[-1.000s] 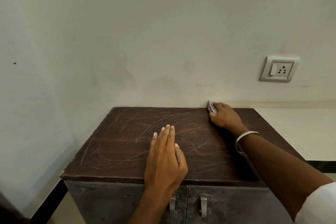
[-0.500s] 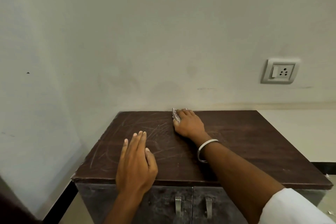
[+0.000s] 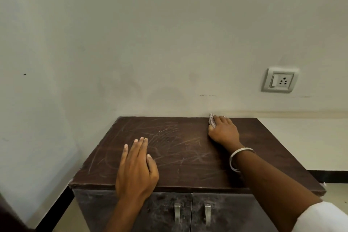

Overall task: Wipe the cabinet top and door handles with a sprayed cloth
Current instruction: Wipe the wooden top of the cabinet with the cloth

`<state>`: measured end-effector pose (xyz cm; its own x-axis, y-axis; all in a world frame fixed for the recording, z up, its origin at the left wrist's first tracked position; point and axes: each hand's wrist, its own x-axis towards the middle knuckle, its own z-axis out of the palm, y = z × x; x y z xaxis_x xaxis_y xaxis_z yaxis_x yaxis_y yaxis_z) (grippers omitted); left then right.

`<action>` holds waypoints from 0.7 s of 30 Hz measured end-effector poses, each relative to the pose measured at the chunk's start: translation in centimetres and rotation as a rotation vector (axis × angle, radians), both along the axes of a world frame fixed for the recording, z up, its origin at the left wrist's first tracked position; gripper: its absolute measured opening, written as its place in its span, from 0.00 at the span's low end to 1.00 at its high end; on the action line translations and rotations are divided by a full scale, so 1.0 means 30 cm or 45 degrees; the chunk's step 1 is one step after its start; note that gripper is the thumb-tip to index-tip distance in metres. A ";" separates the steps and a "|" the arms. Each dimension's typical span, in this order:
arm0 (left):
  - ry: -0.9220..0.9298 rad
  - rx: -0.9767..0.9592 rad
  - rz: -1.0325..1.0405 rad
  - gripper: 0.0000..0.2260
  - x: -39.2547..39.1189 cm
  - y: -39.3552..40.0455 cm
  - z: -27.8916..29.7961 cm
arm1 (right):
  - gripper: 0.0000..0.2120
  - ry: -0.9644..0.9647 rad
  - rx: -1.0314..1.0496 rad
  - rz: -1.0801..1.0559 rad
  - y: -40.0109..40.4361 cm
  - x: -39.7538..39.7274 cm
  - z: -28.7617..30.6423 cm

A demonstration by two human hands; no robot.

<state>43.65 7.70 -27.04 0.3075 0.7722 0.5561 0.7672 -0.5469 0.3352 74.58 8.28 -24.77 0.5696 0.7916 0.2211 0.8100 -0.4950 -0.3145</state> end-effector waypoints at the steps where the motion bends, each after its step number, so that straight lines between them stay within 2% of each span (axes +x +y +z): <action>1: 0.005 0.002 0.000 0.30 -0.001 0.000 0.000 | 0.28 -0.010 -0.003 0.018 0.007 -0.029 -0.002; 9: 0.027 -0.018 0.014 0.31 -0.001 0.003 0.000 | 0.27 -0.044 0.072 0.318 0.041 -0.316 -0.006; 13: 0.018 -0.024 0.008 0.31 0.000 0.001 0.004 | 0.27 -0.002 0.075 0.315 0.002 -0.269 0.005; 21: 0.017 -0.022 0.008 0.30 -0.005 0.002 0.003 | 0.27 -0.022 0.057 0.049 -0.197 -0.011 0.008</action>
